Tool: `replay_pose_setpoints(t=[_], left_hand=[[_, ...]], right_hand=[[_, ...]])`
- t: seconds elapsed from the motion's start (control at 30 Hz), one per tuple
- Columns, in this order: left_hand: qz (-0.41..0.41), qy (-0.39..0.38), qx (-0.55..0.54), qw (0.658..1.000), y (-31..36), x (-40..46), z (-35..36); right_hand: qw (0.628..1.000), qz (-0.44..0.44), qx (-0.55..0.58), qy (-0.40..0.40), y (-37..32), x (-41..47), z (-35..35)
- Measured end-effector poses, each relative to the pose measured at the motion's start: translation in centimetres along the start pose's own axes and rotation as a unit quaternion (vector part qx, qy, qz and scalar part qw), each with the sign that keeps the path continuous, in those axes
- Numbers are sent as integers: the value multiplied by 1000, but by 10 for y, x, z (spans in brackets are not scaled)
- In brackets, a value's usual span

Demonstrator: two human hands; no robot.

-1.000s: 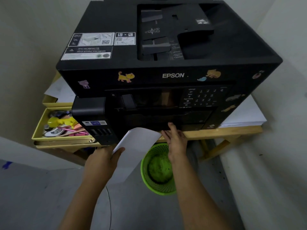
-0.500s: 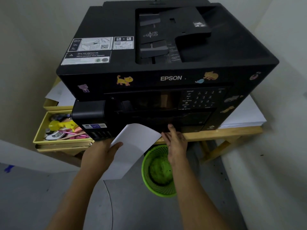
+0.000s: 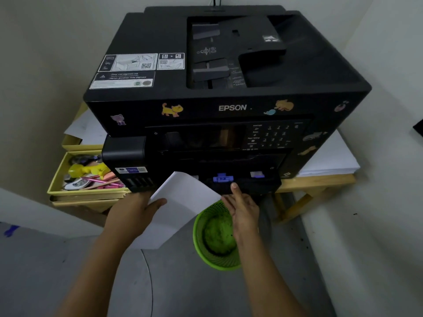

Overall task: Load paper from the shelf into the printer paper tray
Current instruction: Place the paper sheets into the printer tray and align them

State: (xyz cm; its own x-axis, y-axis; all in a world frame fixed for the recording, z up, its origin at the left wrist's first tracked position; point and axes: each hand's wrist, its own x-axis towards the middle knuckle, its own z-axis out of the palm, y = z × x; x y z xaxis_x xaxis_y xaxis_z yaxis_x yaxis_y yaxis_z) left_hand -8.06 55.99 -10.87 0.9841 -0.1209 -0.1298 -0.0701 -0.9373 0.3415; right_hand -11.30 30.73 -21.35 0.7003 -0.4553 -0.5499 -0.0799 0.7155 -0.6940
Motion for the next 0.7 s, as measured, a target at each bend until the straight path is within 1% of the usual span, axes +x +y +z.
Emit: replay_pose_setpoints(t=[0.3, 0.47, 0.53, 0.57, 0.6, 0.63, 0.67, 0.7], left_hand=[[-26, -13, -52, 998, -7, -33, -28], [-37, 9, -65, 997, -8, -45, -36], [-38, 19, -73, 996, -8, -48, -37], [-39, 20, -74, 996, -8, -50, -37], [-40, 19, -74, 996, -8, -51, -38], [-41, 18, -72, 996, -7, -52, -37], [-42, 16, -69, 997, -7, -53, -37], [-43, 14, -67, 997, -6, -53, -36]], right_hand=[[999, 27, -21, 2, -3, -28, -19], [999, 33, -29, 7, -4, -41, -29], [998, 21, -63, 7, -4, -43, -31], [995, 4, -101, 15, -4, -45, -32], [986, -25, -161, 30, -5, -46, -34], [964, -70, -252, 51, -6, -47, -37], [920, -135, -360, 71, -8, -46, -41], [861, -210, -456, 82, -12, -46, -45]])
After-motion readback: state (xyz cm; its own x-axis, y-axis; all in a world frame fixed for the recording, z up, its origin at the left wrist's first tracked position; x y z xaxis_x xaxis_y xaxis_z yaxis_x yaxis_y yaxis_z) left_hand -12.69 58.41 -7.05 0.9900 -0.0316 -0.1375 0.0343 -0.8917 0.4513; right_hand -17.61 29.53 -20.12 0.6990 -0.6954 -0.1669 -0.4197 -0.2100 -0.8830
